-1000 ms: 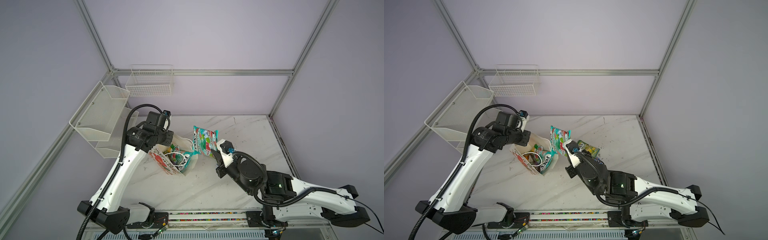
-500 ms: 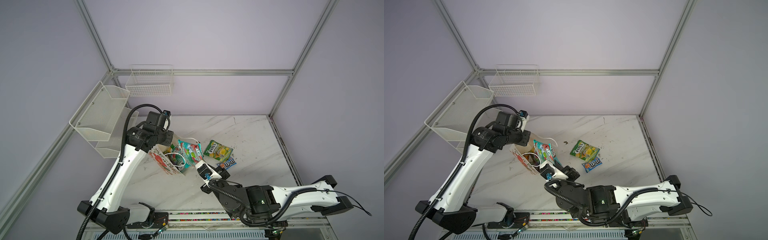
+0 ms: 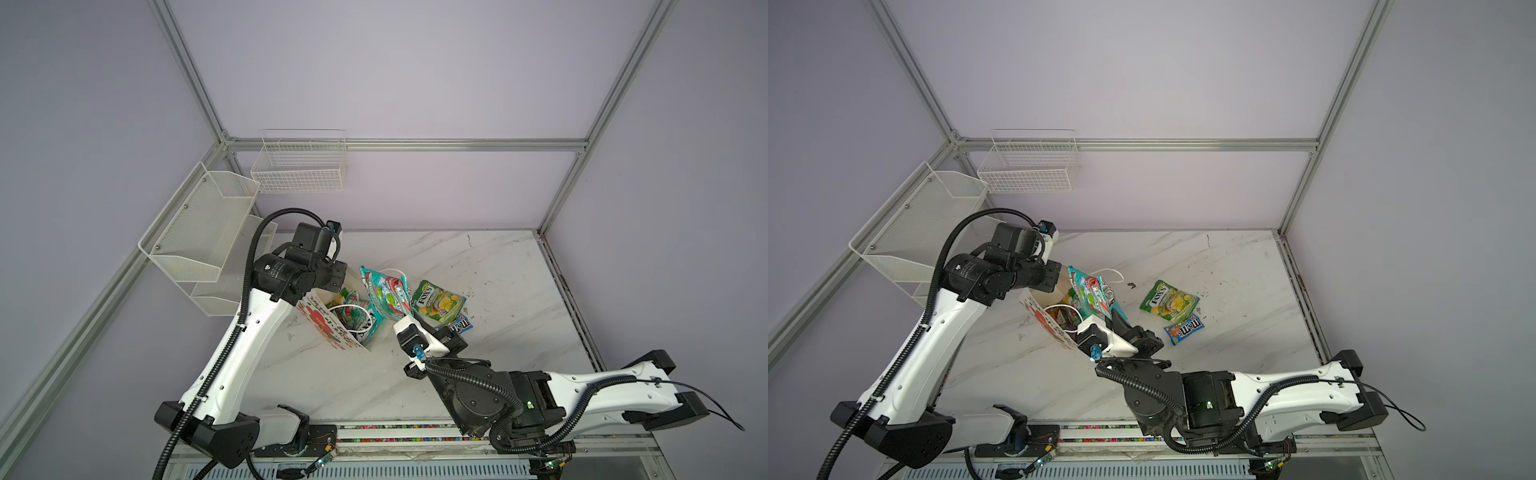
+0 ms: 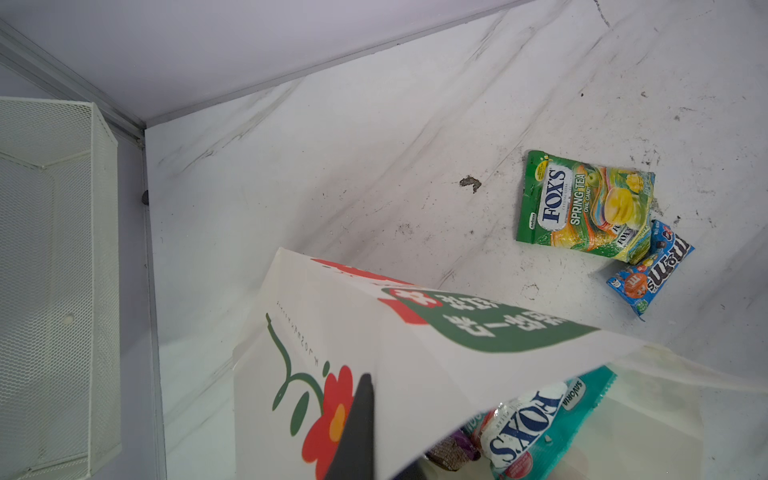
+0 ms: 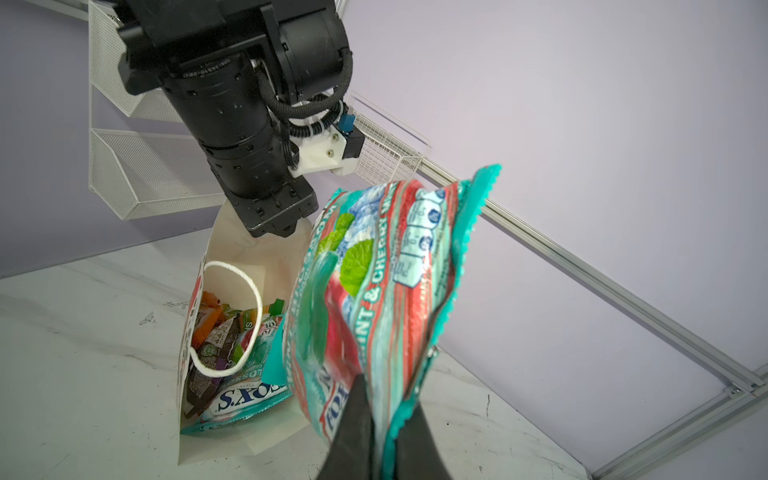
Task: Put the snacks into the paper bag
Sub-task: 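Carry the Mint Blossom bag over the paper bag opening with the right gripper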
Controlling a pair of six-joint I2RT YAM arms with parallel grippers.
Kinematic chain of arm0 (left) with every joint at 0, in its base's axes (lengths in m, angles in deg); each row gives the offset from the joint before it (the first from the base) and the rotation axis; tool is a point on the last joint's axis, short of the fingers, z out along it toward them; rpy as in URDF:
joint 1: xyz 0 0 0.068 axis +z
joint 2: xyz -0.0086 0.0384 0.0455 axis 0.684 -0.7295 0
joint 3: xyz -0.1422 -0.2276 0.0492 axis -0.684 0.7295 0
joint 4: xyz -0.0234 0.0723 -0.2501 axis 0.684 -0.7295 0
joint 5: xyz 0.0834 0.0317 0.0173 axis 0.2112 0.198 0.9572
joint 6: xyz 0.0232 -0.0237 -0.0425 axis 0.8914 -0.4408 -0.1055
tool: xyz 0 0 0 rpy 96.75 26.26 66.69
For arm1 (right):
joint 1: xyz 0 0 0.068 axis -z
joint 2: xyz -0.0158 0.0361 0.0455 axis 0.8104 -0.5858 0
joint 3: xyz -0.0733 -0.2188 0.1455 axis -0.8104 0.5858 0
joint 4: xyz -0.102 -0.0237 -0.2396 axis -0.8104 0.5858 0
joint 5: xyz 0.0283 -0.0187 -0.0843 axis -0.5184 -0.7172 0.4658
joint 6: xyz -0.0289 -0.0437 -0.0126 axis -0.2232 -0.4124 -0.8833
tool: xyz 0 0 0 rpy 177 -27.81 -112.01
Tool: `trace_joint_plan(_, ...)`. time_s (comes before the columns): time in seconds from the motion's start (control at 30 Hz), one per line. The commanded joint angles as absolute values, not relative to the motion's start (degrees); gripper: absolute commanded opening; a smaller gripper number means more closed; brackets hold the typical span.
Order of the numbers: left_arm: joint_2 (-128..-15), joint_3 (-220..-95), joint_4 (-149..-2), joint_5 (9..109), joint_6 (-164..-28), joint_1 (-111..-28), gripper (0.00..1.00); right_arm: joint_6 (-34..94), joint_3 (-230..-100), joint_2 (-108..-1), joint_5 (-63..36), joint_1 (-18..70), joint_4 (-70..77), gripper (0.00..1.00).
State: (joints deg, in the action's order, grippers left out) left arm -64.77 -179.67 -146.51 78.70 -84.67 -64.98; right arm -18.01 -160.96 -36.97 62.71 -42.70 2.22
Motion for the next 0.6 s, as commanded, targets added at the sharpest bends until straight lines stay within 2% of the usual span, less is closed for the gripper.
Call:
trace_joint_plan(0.0, -63.8, -180.8, -146.3, 78.3, -84.9, -65.2, 0.0, -20.6, -163.2, -36.4, 62.9, -43.2, -1.7, 0.0)
trace_joint_plan(0.33, -64.5, -181.8, -146.5, 78.2, -84.7, -65.3, 0.0, -23.5, -164.1, -37.3, 56.9, -39.6, -3.0, 0.0)
trace_joint_plan(0.57, -64.3, -181.9, -146.8, 78.5, -84.6, -65.3, 0.0, -20.2, -167.9, -39.5, 49.9, -34.4, 3.5, 0.0)
